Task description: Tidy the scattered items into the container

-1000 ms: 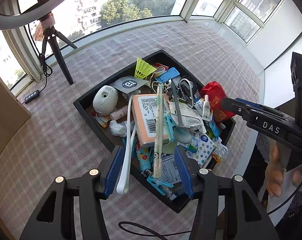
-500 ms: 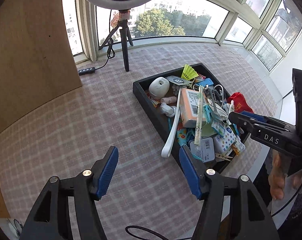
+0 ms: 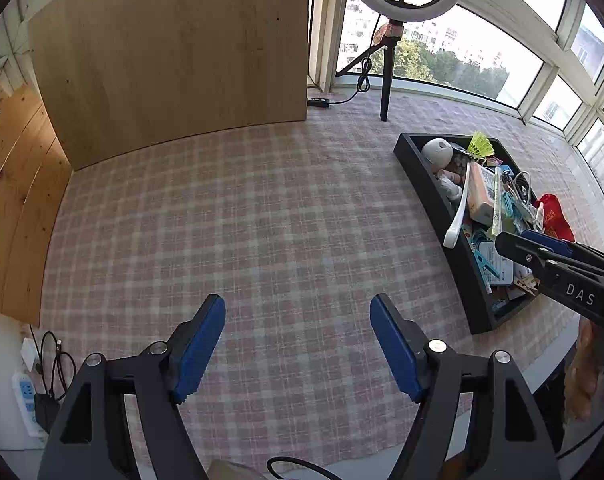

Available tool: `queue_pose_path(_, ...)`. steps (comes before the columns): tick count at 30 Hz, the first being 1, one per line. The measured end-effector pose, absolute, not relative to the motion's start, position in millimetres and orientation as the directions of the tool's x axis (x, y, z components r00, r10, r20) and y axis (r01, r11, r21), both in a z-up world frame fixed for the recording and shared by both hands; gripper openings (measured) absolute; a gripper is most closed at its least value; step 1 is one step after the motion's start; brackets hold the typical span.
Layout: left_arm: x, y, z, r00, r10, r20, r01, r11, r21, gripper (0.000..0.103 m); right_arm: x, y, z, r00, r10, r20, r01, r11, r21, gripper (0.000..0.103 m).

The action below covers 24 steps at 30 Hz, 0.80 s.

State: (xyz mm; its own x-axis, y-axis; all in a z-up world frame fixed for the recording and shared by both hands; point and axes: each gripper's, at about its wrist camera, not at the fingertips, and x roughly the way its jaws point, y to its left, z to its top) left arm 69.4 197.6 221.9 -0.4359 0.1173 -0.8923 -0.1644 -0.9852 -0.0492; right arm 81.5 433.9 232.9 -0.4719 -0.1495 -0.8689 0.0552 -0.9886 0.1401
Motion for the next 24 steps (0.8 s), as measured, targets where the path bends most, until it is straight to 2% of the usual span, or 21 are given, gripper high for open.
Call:
queue_pose_path(10, 107.5, 140.2, 220.3, -0.489, 0.030, -0.872, -0.010, -1.000, -0.029, 0.076, 111.1, 376.1, 230.6, -0.506, -0.142, -0.851, 0.123, -0.988, 0.092, 0.051)
queue_pose_path(24, 126.9, 111.0, 215.0, -0.483, 0.023, -0.875, 0.033, -0.998, -0.045, 0.076, 137.4, 336.6, 215.0, -0.505, -0.126, -0.854, 0.155, -0.986, 0.054, 0.053)
